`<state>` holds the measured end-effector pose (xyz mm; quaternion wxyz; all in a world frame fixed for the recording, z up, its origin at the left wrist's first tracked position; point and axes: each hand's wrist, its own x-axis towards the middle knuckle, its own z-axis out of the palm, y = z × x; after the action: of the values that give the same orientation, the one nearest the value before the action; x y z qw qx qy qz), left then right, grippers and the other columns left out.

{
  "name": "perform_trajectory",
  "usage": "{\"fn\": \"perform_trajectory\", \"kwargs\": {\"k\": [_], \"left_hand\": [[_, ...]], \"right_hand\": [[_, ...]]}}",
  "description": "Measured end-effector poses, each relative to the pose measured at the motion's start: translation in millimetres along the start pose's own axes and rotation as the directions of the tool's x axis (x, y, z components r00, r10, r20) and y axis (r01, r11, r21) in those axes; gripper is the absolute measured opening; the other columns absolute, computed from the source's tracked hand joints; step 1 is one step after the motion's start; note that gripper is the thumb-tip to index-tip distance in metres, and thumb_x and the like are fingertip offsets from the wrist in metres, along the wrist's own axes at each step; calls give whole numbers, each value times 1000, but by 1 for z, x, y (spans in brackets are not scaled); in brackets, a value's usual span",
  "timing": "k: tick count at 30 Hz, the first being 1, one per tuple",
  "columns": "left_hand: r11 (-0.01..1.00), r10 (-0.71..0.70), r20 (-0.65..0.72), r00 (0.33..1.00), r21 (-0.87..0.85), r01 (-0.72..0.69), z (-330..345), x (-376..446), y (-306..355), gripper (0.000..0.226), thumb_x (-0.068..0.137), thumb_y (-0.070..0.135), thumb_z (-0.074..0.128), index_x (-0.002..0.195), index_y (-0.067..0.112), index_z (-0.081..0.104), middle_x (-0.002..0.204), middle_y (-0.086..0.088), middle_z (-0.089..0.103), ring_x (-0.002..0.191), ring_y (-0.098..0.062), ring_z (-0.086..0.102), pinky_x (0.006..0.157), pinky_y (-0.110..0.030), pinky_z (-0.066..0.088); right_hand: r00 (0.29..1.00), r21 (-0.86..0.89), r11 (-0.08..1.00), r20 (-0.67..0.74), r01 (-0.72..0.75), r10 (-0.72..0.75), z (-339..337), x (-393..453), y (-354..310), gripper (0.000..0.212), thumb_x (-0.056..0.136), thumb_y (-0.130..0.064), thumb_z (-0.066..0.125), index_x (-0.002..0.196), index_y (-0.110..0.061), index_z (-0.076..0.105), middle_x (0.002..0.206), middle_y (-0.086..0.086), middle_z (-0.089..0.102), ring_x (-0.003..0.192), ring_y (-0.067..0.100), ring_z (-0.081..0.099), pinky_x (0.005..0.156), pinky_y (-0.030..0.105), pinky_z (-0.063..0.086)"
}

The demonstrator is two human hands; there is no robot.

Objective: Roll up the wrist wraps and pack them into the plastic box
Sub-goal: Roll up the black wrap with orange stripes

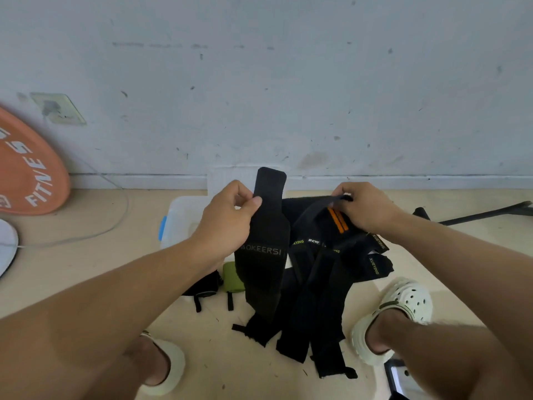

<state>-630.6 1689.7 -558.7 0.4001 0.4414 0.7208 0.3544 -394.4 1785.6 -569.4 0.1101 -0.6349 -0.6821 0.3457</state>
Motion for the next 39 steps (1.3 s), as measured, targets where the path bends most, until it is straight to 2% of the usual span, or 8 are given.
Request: {"fn": "perform_trajectory", "kwargs": {"k": [8, 15, 19, 23, 27, 31, 36, 39], "left_hand": [[995, 102, -88, 991, 30, -100, 23, -17, -5, 17, 107, 24, 53, 93, 15, 50, 99, 11, 61, 45, 0, 46, 48, -10, 38], [987, 131, -301, 945, -48, -152, 11, -18, 8, 22, 107, 23, 53, 86, 21, 47, 77, 5, 53, 55, 6, 49, 54, -10, 39], [984, 41, -314, 949, -153, -94, -16, -7, 7, 15, 109, 31, 48, 97, 22, 48, 65, 2, 49, 47, -2, 43, 46, -14, 36], [993, 2, -186, 983, -119, -25, 1, -7, 0, 17, 109, 33, 47, 106, 17, 51, 63, 1, 46, 41, -2, 40, 39, -10, 32], [990, -61, -135, 989, -134, 43, 8, 2, 1, 18, 108, 37, 49, 110, 20, 54, 91, -4, 64, 64, -7, 50, 51, -15, 38], [985, -63, -127, 990, -167, 41, 15, 6, 2, 19, 108, 36, 50, 112, 19, 55, 93, 1, 63, 67, -9, 50, 58, -21, 36], [984, -37, -97, 995, -178, 19, 18, 8, 4, 20, 107, 36, 52, 116, 20, 59, 96, 10, 64, 77, -3, 56, 58, -9, 43], [983, -21, -76, 997, -184, 7, 18, 8, 5, 22, 106, 37, 54, 115, 19, 64, 102, 4, 71, 85, -9, 65, 64, -12, 47]], "right_hand": [[971, -344, 931, 154, -122, 184, 5, 12, 1, 32, 96, -5, 49, 80, -29, 62, 96, 14, 69, 84, 38, 74, 51, 30, 53], [949, -624, 771, 148, -130, 279, -4, 7, 18, 18, 94, -11, 59, 77, -14, 57, 73, 7, 65, 56, 24, 67, 61, 33, 55], [859, -342, 877, 272, -336, 435, -19, 6, 41, 22, 96, -22, 72, 97, 0, 67, 82, 15, 66, 65, 28, 69, 46, 29, 56], [822, 41, 944, 505, -328, 264, -12, -5, 21, 22, 91, -25, 78, 93, -3, 72, 77, 11, 68, 57, 20, 66, 50, 24, 54], [790, 294, 888, 602, -354, 116, -16, -13, -3, 13, 91, -9, 74, 104, -7, 72, 89, 11, 76, 68, 19, 74, 55, 24, 57], [816, 463, 812, 577, -355, 27, -16, -20, -18, 46, 91, 5, 69, 128, -21, 61, 92, 16, 77, 67, 21, 74, 57, 26, 58], [846, 584, 723, 532, -370, 3, -10, -27, -26, 12, 99, -9, 63, 109, -11, 70, 94, 9, 73, 70, 21, 76, 59, 24, 62], [838, 685, 608, 543, -401, -60, -13, -30, -31, 25, 109, -25, 44, 120, -13, 64, 113, 11, 77, 86, 30, 79, 62, 29, 63]]}}
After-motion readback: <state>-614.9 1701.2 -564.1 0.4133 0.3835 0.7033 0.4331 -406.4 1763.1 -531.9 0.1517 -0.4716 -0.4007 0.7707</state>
